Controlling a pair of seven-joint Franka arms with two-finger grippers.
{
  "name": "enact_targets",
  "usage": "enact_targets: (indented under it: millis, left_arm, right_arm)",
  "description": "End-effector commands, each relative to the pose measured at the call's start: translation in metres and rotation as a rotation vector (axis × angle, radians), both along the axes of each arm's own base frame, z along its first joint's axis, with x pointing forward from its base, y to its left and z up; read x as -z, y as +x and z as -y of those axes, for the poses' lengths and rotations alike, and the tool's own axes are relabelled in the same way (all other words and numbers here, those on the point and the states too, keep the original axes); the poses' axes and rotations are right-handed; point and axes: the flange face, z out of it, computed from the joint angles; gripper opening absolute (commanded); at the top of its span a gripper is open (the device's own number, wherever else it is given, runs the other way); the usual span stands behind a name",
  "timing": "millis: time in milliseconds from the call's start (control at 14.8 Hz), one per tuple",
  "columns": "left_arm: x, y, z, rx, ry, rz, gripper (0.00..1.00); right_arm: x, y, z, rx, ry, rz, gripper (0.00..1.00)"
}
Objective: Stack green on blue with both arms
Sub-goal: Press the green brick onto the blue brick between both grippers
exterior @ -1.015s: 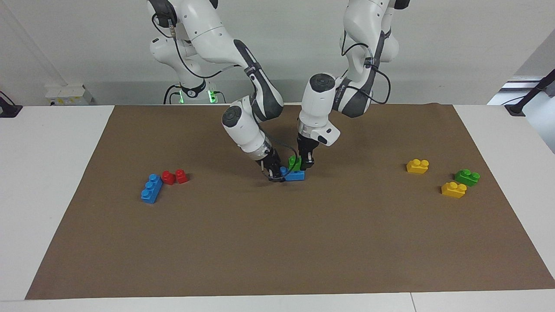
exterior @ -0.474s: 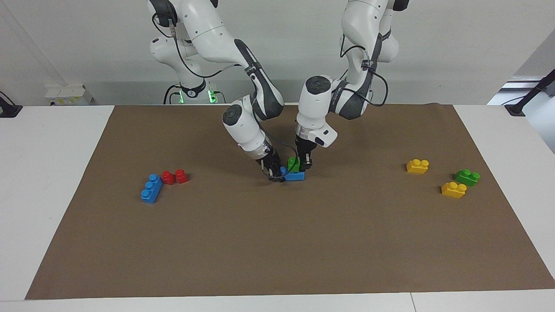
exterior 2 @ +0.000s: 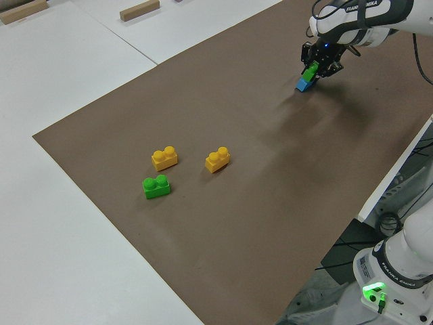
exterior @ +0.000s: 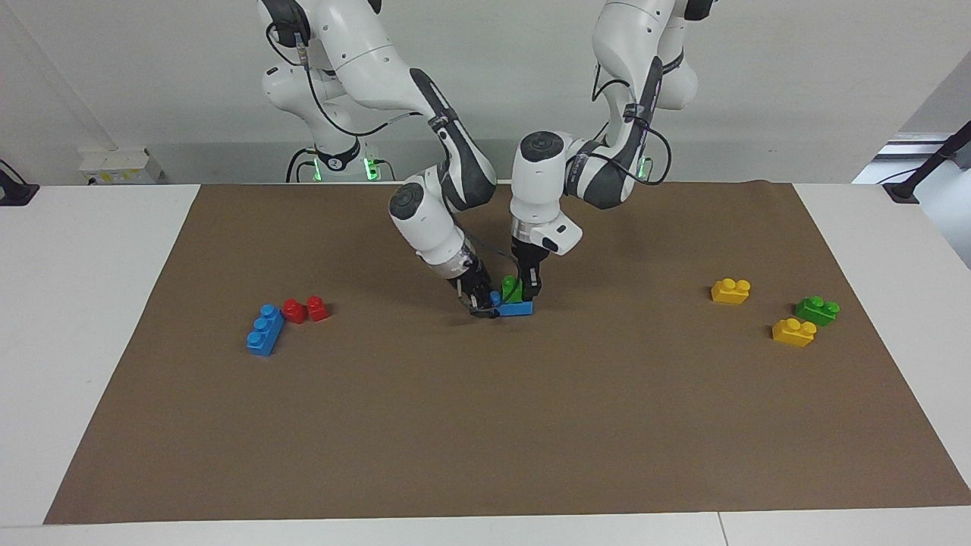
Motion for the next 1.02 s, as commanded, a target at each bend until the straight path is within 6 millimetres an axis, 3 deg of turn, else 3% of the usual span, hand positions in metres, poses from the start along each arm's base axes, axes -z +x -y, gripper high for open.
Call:
enact_targets:
  millis: [0,68,406,474,677,812,947]
  left_arm:
    - [0.007,-0.014,0.008,0.016,0.033,-0.002,0.76]
    - [0.005,-0.013,0.007,0.022,0.033,0.002,1.00]
    - [-0.015,-0.005,-0.008,0.000,0.030,0.017,1.00]
    - [-0.025,-0.004,-0.013,-0.006,0.038,0.017,1.00]
    - [-0.042,0.002,-0.031,0.007,0.068,0.008,1.00]
    - [-0.057,0.007,-0.042,0.001,0.072,0.016,1.00]
    - [-0.071,0.012,-0.056,0.013,0.078,0.023,1.00]
  right_arm:
    - [0.016,-0.010,0.004,0.005,-0.008,-0.011,0.09]
    - [0.016,-0.010,0.004,0.005,-0.008,-0.011,0.09]
    - [0.016,-0.010,0.004,0.005,-0.008,-0.011,0.13]
    - [0.016,-0.010,0.005,0.008,-0.008,-0.012,0.22]
    - [0.015,-0.008,0.007,0.014,-0.007,-0.015,0.75]
    - [0.015,-0.007,0.008,0.020,-0.001,-0.021,0.89]
    - [0.013,-0.003,0.012,0.037,0.008,-0.026,0.91]
